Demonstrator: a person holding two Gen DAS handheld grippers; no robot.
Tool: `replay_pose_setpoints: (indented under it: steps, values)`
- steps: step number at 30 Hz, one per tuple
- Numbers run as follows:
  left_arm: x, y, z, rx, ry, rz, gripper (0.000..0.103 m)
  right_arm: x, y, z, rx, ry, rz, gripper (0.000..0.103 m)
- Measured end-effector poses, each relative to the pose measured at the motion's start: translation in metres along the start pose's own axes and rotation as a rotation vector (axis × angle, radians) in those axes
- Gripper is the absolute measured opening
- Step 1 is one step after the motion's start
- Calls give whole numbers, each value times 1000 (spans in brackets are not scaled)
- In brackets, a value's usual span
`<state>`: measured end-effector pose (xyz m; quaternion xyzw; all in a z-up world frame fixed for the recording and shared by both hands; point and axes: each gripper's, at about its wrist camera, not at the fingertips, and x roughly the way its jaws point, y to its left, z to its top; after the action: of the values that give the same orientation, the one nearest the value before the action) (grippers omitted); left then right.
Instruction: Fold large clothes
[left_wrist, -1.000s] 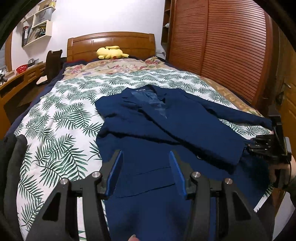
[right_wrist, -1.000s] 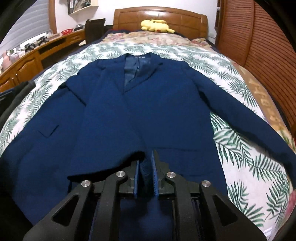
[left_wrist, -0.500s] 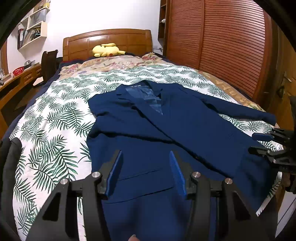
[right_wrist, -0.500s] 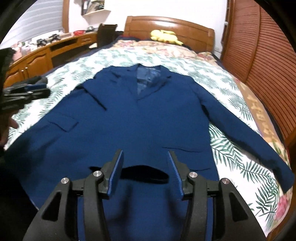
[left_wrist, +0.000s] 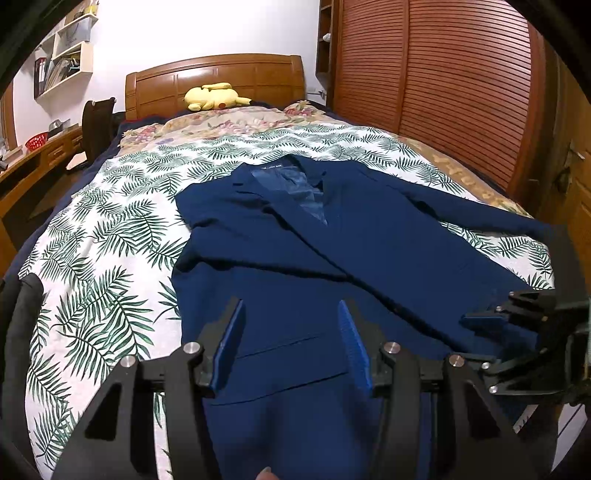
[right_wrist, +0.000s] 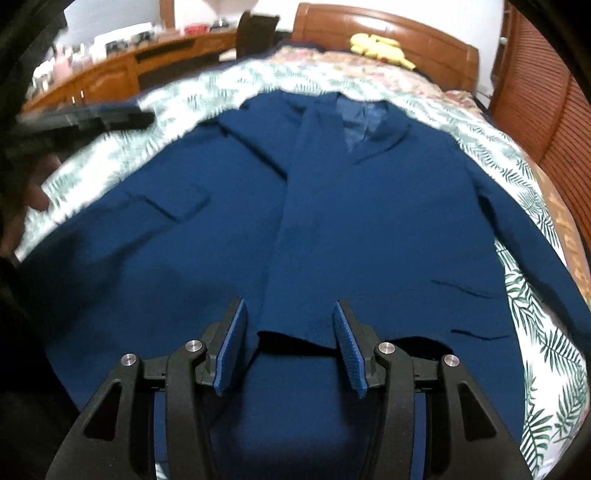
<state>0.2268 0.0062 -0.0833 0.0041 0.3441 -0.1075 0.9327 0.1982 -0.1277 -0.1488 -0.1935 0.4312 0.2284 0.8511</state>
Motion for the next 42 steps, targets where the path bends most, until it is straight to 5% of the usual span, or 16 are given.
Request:
replay_pose_setpoints:
  steps: [3,5,7,13,26,29,31,42]
  values:
    - [0,1,-1,-4,-2,-1,51,4,-6,-2,3,2,6,49]
    - [0,1,-1,-3,-4,0,51,2,-12,-3,8,3,14,38]
    - [-1,2,-2,-3,-4,2,51,-2,-15,-3,-5,4,26,17]
    - [-2,4,-3,0,-7,-2,51,-32,-49,9,74,-92,-27,5]
    - [-2,3,-3,4,-5,-2,51,-36,-166,40,264,-122,-337,5]
    - [-3,2,-2,3,-7,-5,51,-39,-179,36,297,-131,-385,16]
    - [-3,1,-1,3,-9,-8,51,-40,-183,30,318,-139,-374,38]
    - [12,-18,5,-19,-21,-26,51,-32,-177,-22,352,-76,-268,42]
